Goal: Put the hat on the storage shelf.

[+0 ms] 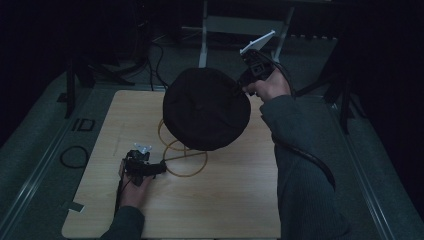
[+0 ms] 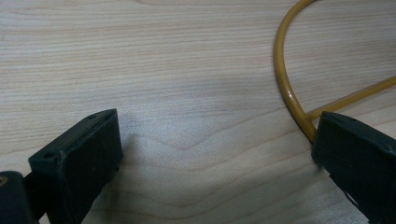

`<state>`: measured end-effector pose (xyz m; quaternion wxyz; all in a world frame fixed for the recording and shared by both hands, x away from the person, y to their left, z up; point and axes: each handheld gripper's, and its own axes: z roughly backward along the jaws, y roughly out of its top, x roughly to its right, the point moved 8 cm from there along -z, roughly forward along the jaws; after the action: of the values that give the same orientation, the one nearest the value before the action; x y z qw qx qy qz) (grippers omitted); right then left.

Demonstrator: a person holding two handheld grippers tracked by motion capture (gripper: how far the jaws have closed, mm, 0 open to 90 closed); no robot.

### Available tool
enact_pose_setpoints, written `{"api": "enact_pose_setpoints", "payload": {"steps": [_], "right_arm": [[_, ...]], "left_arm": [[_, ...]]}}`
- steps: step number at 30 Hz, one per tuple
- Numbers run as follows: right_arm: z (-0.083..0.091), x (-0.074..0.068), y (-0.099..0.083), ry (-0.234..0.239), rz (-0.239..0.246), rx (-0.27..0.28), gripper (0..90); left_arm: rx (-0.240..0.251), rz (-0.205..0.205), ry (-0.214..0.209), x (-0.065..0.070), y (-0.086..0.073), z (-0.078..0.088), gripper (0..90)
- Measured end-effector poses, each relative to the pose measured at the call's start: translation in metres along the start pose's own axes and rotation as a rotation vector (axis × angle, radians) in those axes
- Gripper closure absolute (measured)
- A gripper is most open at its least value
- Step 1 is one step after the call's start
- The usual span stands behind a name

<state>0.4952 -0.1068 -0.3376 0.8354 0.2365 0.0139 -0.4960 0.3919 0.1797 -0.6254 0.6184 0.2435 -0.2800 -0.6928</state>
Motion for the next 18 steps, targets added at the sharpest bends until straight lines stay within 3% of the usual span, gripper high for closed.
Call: {"api": "enact_pose_setpoints", "payload": {"steps": [18], "right_arm": [[-0.033, -0.034, 0.007, 0.001, 0.059, -0.038, 77.1]], "left_arm": [[-0.004, -0.004, -0.001, 0.0, 0.0, 0.0, 1.2]]}}
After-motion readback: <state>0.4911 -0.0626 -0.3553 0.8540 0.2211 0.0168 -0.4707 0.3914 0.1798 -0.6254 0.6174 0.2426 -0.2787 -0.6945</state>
